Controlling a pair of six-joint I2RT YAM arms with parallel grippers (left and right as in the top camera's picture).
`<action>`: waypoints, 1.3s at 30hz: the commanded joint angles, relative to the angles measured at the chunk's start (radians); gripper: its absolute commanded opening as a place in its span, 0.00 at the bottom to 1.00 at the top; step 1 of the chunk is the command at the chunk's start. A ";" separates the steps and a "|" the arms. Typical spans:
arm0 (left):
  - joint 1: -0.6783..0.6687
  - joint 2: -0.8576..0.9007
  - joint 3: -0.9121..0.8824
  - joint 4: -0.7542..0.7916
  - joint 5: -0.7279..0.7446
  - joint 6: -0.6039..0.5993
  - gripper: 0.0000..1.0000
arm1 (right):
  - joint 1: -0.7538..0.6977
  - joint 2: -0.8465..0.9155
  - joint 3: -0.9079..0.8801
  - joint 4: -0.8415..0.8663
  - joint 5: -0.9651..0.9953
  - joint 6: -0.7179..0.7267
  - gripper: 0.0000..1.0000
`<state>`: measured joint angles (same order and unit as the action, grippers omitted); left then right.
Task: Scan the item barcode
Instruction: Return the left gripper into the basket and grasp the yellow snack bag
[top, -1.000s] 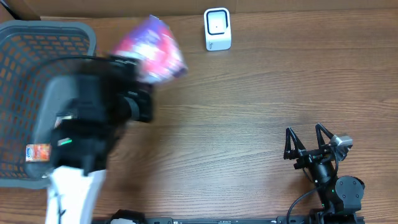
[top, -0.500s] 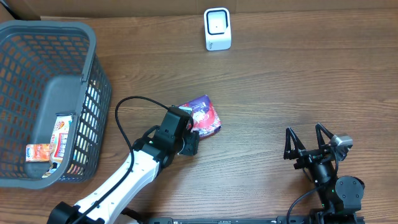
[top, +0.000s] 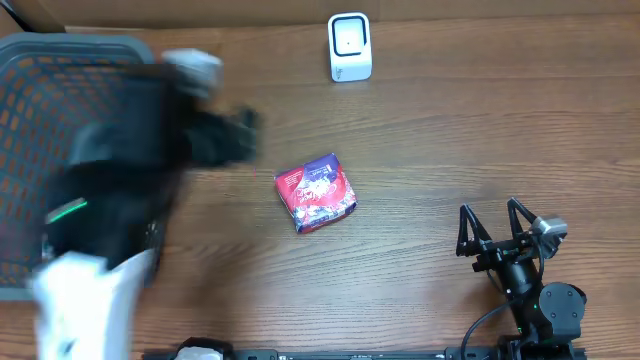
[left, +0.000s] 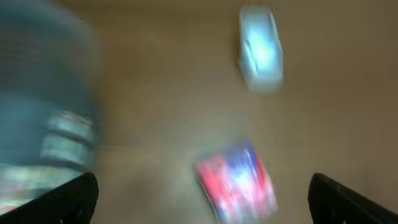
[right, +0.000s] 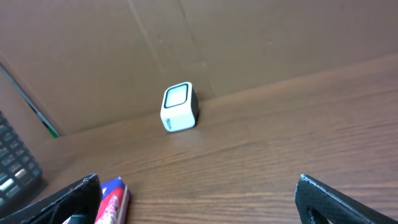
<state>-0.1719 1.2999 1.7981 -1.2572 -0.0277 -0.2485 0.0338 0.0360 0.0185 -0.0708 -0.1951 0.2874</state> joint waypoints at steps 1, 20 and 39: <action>0.356 0.003 0.381 -0.137 -0.035 0.024 1.00 | 0.005 -0.005 -0.011 0.006 0.000 0.001 1.00; 1.042 0.612 0.455 -0.403 0.280 0.269 1.00 | 0.005 -0.005 -0.011 0.006 0.000 0.002 1.00; 0.867 0.696 0.038 -0.179 0.147 0.372 1.00 | 0.005 -0.005 -0.011 0.006 0.000 0.002 1.00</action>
<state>0.7166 1.9884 1.9072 -1.4933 0.1417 0.1017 0.0334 0.0357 0.0185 -0.0704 -0.1951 0.2878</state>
